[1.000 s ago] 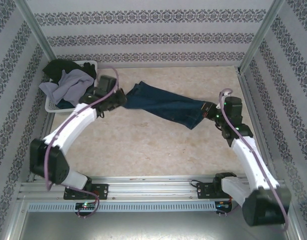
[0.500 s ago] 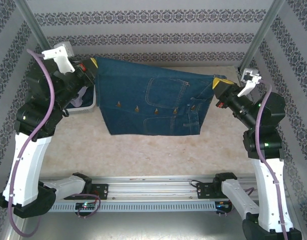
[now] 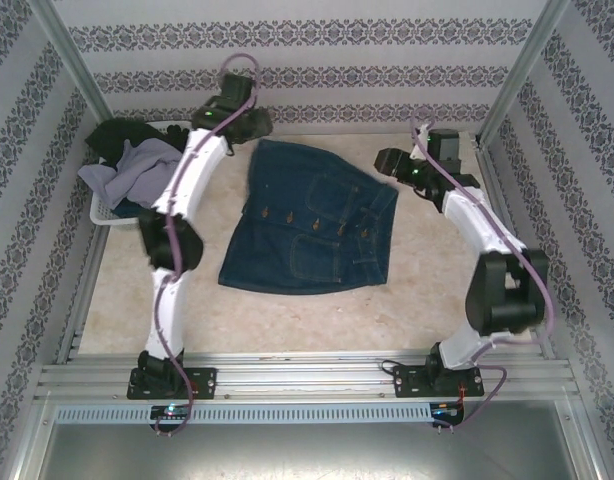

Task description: Fold and stack the skirts

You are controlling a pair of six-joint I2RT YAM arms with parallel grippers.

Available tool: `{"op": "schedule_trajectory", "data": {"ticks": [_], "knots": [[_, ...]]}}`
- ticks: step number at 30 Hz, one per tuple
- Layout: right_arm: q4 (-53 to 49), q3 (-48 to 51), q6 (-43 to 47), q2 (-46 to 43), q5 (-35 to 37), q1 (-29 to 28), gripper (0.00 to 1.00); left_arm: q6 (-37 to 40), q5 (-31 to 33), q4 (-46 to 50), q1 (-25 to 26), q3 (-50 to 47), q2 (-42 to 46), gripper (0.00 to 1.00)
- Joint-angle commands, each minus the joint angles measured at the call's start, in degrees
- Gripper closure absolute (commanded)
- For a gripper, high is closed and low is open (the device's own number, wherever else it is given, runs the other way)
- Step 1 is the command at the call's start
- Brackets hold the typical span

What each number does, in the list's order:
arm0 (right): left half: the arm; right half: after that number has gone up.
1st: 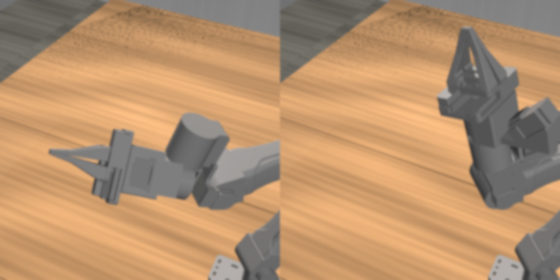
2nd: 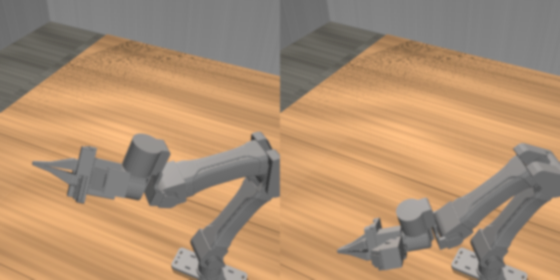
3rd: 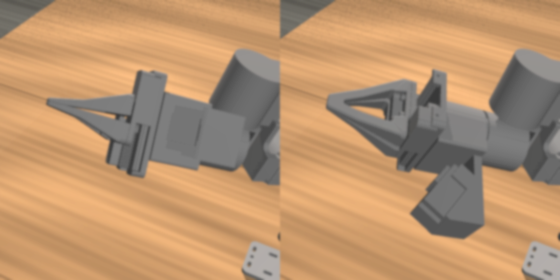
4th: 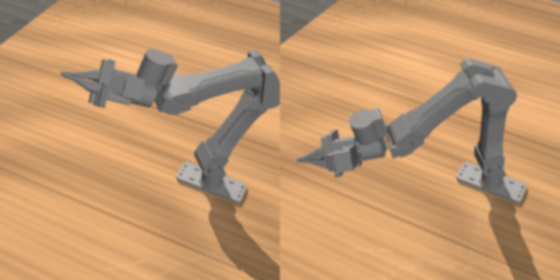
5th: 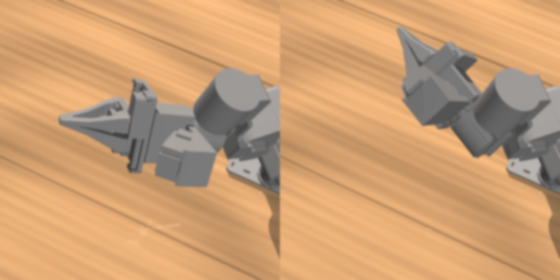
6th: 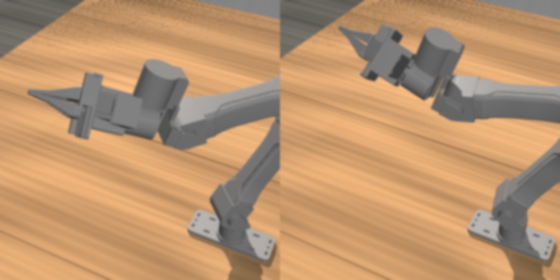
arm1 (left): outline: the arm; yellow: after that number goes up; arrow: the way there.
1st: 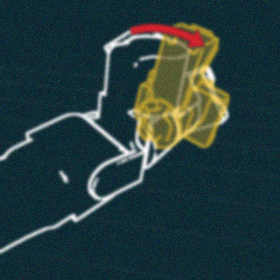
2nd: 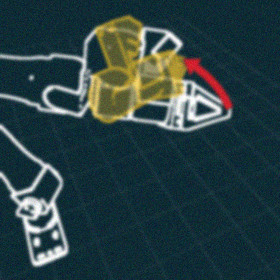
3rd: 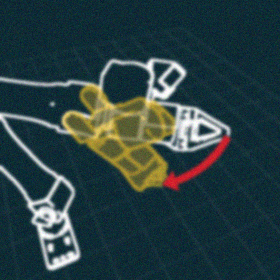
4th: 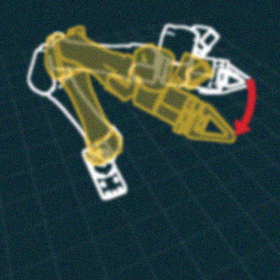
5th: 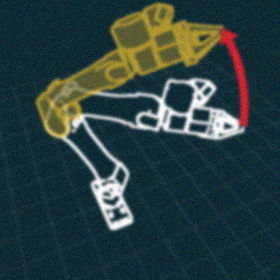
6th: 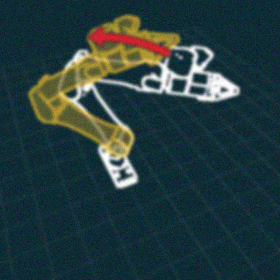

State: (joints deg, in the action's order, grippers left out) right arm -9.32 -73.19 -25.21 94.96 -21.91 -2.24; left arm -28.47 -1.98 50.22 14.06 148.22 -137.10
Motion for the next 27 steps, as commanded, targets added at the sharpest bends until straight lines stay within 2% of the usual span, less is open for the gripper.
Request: {"op": "schedule_trajectory", "data": {"ticks": [1,4,5,7,9,12,14,16,19,22,24,27], "knots": [[-0.8,-3.0,0.1,-1.1,6.5,0.9,0.13,0.5,-0.9,15.3,-0.6,17.6,-6.3,0.0],[-2.3,2.2,-0.2,-5.0,9.7,1.3,0.07,0.1,-1.5,14.4,-0.2,11.4,-2.5,0.0],[-3.2,4.6,-0.5,-6.7,9.9,1.4,0.03,0.4,-0.4,14.0,0.3,7.1,0.1,0.0],[-4.4,9.6,-1.2,-10.0,9.0,1.4,0.02,0.4,2.1,12.7,1.5,-3.0,6.0,0.0],[-5.3,14.6,-2.4,-13.0,6.9,1.4,0.02,-0.6,4.2,8.9,2.5,-15.9,13.4,0.0],[-9.4,20.5,-4.8,-17.4,3.7,1.4,0.02,-4.3,7.2,-0.3,2.5,-40.5,27.9,0.0],[-12.8,23.3,-7.0,-19.6,3.9,1.4,0.02,-6.4,10.2,-3.3,2.3,-53.3,36.6,0.0],[-14.6,26.2,-9.8,-21.4,3.4,1.4,0.02,-8.1,10.4,-4.4,1.6,-63.4,43.3,0.0],[-15.9,29.5,-11.1,-22.6,1.3,1.5,0.02,-11.5,6.0,-4.1,-0.2,-75.3,49.5,0.0],[-15.7,31.0,-12.0,-21.9,-2.8,1.4,0.02,-16.3,-1.2,-5.1,-1.8,-84.5,52.7,0.0],[-15.6,32.4,-13.0,-22.3,-3.9,1.4,0.02,-19.1,-8.1,-10.6,-2.0,-90.9,54.5,0.07],[-13.9,35.7,-15.3,-24.5,-4.4,1.4,0.02,-25.3,-11.9,-16.9,-2.0,-98.4,55.8,0.11]]}}
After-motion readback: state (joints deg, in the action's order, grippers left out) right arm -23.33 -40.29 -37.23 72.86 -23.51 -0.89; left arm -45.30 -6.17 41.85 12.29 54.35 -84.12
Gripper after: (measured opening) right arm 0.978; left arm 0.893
